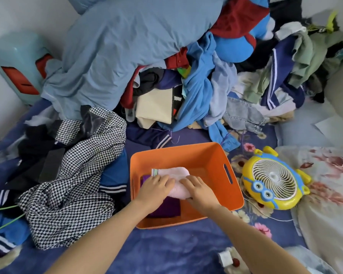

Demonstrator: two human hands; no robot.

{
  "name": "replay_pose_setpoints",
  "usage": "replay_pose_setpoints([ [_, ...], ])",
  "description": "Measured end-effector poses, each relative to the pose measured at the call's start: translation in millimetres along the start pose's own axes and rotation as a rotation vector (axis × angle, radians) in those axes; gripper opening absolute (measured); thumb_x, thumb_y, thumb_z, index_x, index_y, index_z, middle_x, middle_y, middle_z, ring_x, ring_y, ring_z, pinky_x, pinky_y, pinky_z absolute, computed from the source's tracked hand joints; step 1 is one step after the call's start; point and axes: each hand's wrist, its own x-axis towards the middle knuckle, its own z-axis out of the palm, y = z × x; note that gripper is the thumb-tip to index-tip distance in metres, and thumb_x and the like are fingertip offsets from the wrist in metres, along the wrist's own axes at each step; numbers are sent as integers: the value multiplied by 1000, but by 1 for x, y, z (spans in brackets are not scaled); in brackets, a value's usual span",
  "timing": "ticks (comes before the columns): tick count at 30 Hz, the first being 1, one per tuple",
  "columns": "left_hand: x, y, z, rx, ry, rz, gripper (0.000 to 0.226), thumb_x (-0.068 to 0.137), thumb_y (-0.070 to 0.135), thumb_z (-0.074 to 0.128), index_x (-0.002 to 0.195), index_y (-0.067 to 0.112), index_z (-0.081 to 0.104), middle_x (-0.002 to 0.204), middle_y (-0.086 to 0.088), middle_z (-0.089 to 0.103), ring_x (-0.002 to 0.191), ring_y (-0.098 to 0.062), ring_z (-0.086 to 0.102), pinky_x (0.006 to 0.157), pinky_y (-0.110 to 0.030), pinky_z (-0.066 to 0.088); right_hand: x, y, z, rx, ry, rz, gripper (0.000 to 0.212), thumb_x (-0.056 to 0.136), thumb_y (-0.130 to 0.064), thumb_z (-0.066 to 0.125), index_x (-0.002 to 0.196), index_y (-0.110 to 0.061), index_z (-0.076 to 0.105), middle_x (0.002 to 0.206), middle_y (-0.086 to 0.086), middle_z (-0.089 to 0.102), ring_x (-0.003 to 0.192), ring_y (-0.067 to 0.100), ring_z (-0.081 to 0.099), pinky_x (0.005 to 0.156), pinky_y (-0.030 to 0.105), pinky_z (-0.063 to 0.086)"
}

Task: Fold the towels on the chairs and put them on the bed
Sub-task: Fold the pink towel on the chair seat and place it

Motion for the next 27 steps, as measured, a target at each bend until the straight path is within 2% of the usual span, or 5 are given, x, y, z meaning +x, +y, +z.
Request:
replay_pose_setpoints([
  [2,10,-9,18,19,-1,-22,58,37,8,82,92,15,64,75,0,64,58,-21,61,49,-26,50,21,10,12,26,-28,2,49,63,-8,57,111,-8,60,109,16,62,89,40,61,62,41,54],
  [4,12,-15,38,14,-20,-63,53,44,5,80,94,13,65,78,-2,64,64,-21,62,52,-28,52,37,14,24,11,-37,-3,53,67,-6,56,120,-9,55,120,17,57,102,41,57,73,41,53],
  [7,9,-16,55,-7,-198,-200,48,61,3,74,107,9,63,102,-11,64,95,-31,61,79,-41,54,52,19,49,-72,-294,72,66,89,-24,55,146,-23,22,154,13,13,141,34,15,111,42,25],
  [10,-4,-7,77,9,-494,-231,38,89,5,46,127,6,51,140,-18,37,134,-35,29,108,-46,28,53,20,73,-140,-567,114,68,92,-47,46,148,-29,13,157,10,-6,145,32,-4,115,46,13],
  [27,-26,-1,37,-18,-439,-286,28,92,13,40,115,11,56,122,-8,50,121,-28,41,91,-37,38,17,7,28,-45,-447,357,47,93,-27,44,139,-22,37,148,10,26,134,30,28,106,42,34],
])
